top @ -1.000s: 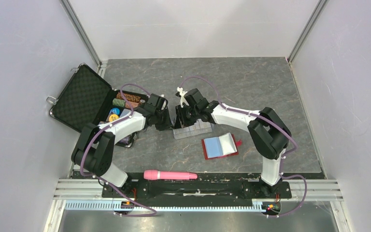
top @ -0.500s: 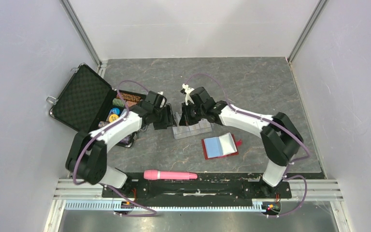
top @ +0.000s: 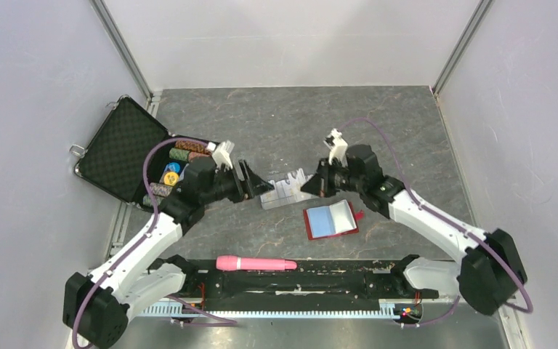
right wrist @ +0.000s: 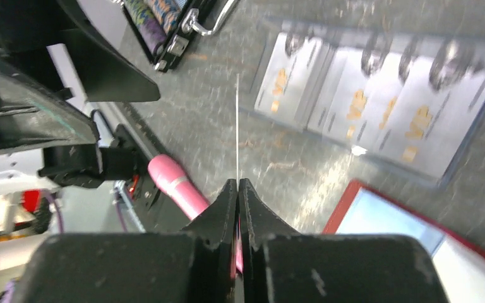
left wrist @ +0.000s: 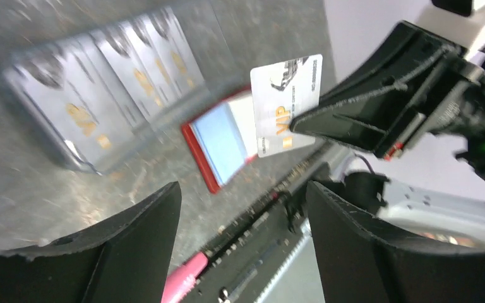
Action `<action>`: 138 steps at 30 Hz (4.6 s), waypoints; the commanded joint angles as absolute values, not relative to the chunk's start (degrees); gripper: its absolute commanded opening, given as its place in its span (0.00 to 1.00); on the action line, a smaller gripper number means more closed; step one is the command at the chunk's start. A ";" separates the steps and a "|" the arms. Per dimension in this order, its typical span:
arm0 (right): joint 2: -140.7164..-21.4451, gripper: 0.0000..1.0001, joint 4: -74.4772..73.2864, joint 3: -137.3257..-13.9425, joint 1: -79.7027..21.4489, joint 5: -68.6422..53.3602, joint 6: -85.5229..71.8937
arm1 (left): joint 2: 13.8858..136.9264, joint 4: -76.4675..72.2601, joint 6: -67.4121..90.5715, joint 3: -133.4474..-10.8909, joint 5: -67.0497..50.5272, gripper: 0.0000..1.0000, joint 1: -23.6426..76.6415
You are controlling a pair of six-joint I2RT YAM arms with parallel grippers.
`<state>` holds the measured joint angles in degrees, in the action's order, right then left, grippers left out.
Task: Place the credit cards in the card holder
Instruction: Pick up the credit card from the storage box, then insert the credit card into the card holder.
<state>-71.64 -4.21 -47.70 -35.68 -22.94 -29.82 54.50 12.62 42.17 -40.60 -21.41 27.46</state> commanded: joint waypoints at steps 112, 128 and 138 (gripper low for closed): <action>-74.53 0.22 4.31 -17.46 -17.30 -34.31 -29.50 | 109.24 28.56 40.11 -66.69 -0.26 0.08 58.07; -71.89 0.51 -5.05 -23.29 -20.74 -27.47 -24.23 | 110.11 29.27 39.40 -68.54 -0.25 0.07 58.09; -75.59 0.42 6.10 -21.42 -27.08 -32.53 -30.60 | 112.48 29.51 39.03 -71.49 -1.17 0.07 58.68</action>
